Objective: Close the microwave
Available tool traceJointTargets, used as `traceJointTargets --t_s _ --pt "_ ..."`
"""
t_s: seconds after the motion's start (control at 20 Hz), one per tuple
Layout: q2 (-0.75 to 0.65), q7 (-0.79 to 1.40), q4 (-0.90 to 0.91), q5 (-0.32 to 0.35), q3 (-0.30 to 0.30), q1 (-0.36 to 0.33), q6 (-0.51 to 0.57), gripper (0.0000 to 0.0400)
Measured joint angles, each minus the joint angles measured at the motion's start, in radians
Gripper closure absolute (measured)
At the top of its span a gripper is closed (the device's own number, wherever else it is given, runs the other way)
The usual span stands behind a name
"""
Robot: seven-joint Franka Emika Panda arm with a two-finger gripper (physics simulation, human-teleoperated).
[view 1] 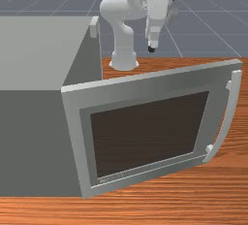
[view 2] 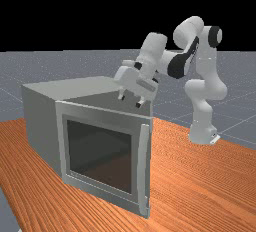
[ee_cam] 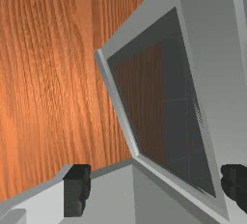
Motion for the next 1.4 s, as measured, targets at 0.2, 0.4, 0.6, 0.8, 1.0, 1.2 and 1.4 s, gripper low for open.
traceJointTargets --t_s 0.2,0.4,0.6,0.8,1.0,1.2,1.4 --pt "0.031 -0.095 0.032 0.099 0.02 -0.014 0.009 0.0" --pt "0.148 -0.236 0.254 0.297 0.068 -0.058 -0.257 0.0" --pt "0.16 -0.167 0.27 0.225 0.06 -0.027 -0.261 0.0" --pt "0.166 -0.149 0.277 0.226 0.067 -0.015 -0.261 0.0" --pt "0.177 -0.115 0.292 0.217 0.074 0.005 -0.262 0.0" --pt "0.239 -0.092 0.394 0.187 0.071 0.026 -0.317 0.0" --pt "0.36 -0.097 0.591 0.18 0.067 0.028 -0.405 0.0021"
